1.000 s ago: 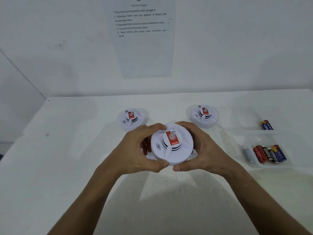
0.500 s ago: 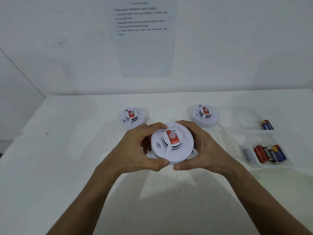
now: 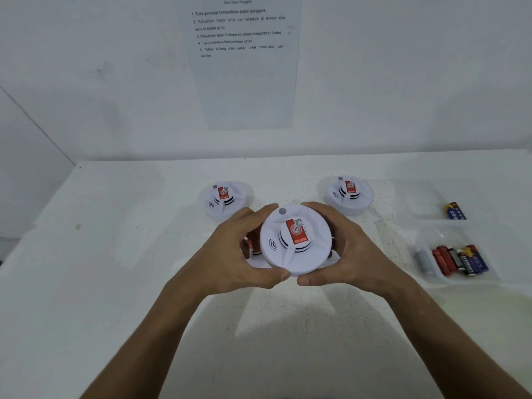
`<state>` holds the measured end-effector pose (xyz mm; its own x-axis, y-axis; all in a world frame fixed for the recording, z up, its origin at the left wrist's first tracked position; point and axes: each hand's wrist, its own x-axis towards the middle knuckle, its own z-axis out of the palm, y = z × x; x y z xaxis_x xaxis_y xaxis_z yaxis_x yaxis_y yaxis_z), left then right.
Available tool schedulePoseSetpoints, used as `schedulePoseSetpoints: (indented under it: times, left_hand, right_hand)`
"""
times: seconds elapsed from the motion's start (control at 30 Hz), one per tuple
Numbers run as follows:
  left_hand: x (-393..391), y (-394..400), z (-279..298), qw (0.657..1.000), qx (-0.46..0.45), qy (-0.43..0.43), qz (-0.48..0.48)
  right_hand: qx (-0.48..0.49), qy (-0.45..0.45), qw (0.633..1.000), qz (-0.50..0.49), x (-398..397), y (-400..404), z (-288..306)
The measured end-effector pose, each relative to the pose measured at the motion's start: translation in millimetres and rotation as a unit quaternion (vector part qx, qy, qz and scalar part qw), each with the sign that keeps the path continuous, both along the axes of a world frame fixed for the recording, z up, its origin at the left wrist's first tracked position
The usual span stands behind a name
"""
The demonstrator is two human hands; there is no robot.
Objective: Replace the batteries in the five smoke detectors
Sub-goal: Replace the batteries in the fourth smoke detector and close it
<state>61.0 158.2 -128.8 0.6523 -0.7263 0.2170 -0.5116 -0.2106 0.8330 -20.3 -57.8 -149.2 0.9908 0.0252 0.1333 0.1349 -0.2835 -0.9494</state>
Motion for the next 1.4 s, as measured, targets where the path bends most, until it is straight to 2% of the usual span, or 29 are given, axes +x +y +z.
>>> schedulePoseSetpoints:
  times: [1.4]
  left_hand:
    - [3.8, -5.9, -6.2, 1.000, -0.011, -0.014, 0.015]
  right_hand:
    - [-0.030, 0.006, 0.999, 0.010, 2.6, -1.5, -2.1]
